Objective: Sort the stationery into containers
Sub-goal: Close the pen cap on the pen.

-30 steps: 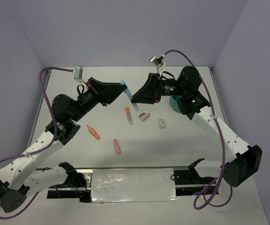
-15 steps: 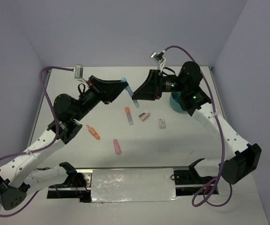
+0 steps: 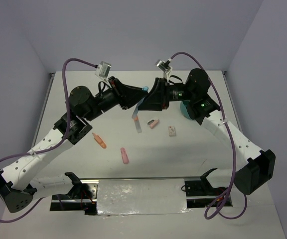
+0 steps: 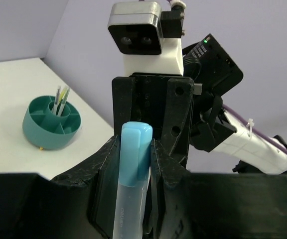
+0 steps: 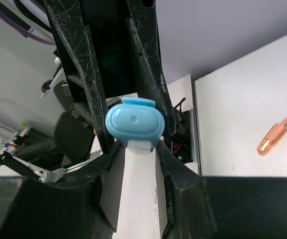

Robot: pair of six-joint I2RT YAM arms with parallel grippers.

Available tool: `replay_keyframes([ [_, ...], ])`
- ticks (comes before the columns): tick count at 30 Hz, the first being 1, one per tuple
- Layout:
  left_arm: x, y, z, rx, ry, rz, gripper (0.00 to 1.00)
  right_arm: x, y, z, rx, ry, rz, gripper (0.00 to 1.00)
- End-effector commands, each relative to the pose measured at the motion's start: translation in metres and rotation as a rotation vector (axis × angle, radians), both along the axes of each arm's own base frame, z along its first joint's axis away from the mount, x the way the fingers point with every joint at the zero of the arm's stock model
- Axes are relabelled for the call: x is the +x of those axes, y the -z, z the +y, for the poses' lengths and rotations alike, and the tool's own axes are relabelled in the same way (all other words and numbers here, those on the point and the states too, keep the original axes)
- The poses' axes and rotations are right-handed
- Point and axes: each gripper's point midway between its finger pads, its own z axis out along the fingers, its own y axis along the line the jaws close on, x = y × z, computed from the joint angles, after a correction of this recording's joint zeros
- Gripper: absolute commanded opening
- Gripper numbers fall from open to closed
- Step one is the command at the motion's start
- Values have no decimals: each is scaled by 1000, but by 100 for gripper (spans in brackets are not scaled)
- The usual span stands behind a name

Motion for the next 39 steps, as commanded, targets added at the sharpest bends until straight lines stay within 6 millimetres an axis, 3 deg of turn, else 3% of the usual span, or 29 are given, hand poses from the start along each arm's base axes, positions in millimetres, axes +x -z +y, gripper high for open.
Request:
replay_keyframes([
  [1, -41, 18, -20, 85, 203, 46, 0, 20, -29, -3, 90, 153, -153, 19],
  [2, -40, 18, -20, 88, 200, 46, 0, 19, -28, -3, 87, 155, -148, 30],
  [4, -40, 18, -20, 83, 201, 47, 0, 22, -26, -3, 82, 171, -150, 37],
  [11, -40, 20, -17, 63, 185, 65, 0, 36, -26, -4, 79, 243, -128, 37],
  [16, -41, 20, -12, 52, 171, 69, 0, 42, -31, -2, 92, 262, -120, 52],
  [19, -41, 20, -10, 45, 160, 73, 0, 44, -34, -2, 104, 271, -118, 53],
  [23, -41, 18, -9, 35, 151, 77, 0, 47, -34, -2, 106, 293, -113, 44],
  [27, -37, 17, -7, 21, 123, 86, 0, 57, -29, -1, 102, 335, -75, 51],
  [31, -34, 14, -3, 5, 97, 89, 0, 60, -30, 1, 118, 352, -53, 51],
  [32, -33, 15, -3, 5, 93, 93, 0, 60, -30, 1, 120, 355, -52, 50],
  [33, -33, 15, -3, 4, 89, 94, 0, 61, -30, 2, 122, 356, -49, 36],
  [35, -30, 13, -2, -1, 73, 96, 0, 62, -31, 2, 127, 367, -54, 25],
  [36, -28, 16, -1, 6, 63, 106, 0, 64, -29, 2, 124, 370, -54, 12],
  [38, -26, 12, 1, 6, 45, 102, 0, 64, -23, 2, 111, 374, -64, 2],
  [39, -26, 10, 2, 7, 38, 94, 5, 64, -21, 1, 108, 375, -71, 0],
])
